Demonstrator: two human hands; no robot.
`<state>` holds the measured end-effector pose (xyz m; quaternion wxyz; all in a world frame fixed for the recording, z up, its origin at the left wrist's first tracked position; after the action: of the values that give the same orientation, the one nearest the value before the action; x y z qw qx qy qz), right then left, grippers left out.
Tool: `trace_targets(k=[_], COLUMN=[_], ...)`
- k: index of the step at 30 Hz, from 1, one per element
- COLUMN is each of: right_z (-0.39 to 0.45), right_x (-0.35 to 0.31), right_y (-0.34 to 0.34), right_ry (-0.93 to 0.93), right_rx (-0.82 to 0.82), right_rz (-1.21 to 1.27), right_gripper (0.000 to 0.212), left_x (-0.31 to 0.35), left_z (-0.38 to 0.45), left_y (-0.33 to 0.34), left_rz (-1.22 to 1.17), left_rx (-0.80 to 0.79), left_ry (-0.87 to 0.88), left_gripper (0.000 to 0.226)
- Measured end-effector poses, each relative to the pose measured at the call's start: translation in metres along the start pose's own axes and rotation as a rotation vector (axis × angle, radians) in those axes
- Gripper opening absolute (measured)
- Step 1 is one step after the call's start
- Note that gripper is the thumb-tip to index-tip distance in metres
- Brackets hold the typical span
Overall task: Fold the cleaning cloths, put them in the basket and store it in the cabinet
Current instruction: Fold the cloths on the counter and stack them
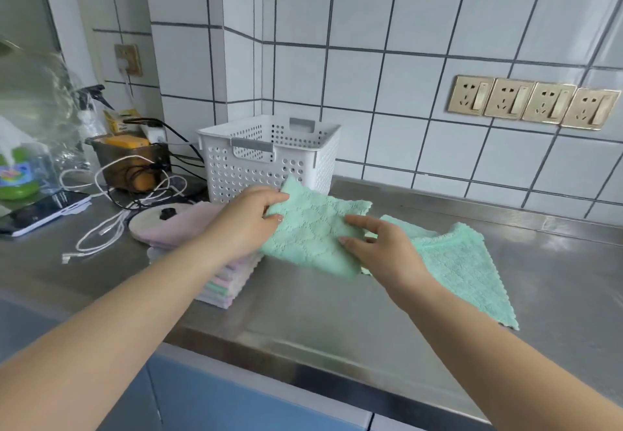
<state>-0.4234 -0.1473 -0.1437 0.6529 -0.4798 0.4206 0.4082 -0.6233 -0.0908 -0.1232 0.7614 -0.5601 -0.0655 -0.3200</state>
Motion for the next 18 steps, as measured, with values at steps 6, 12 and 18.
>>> trace_targets(k=[6,12,18], right_z=[0.039,0.053,0.059], right_x=[-0.041,-0.048,-0.035], right_y=[0.055,0.108,0.14], right_ry=[0.001,0.087,0.134], right_rx=[-0.066,-0.157,-0.199], right_rz=[0.123,0.223,0.142], right_gripper=[0.04,0.041,0.045], left_x=[-0.037,-0.087,-0.128], left_z=[0.027,0.03,0.028], left_y=[-0.064,-0.08,-0.072], left_rz=[0.071,0.116,0.071], left_rx=[-0.05,-0.076,-0.108], left_ry=[-0.068,-0.14,-0.215], left_gripper=[0.043,0.044,0.043])
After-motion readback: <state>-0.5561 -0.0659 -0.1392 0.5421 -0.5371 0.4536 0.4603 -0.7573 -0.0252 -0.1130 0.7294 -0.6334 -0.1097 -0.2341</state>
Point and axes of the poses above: each hand's wrist, its own z-axis towards the middle knuckle, its own y-axis out of the palm, x = y × z, the point moved 4 cm from there along z, towards the middle knuckle, and after that the axes turned 9 degrees about z, right-handed, at the moved point
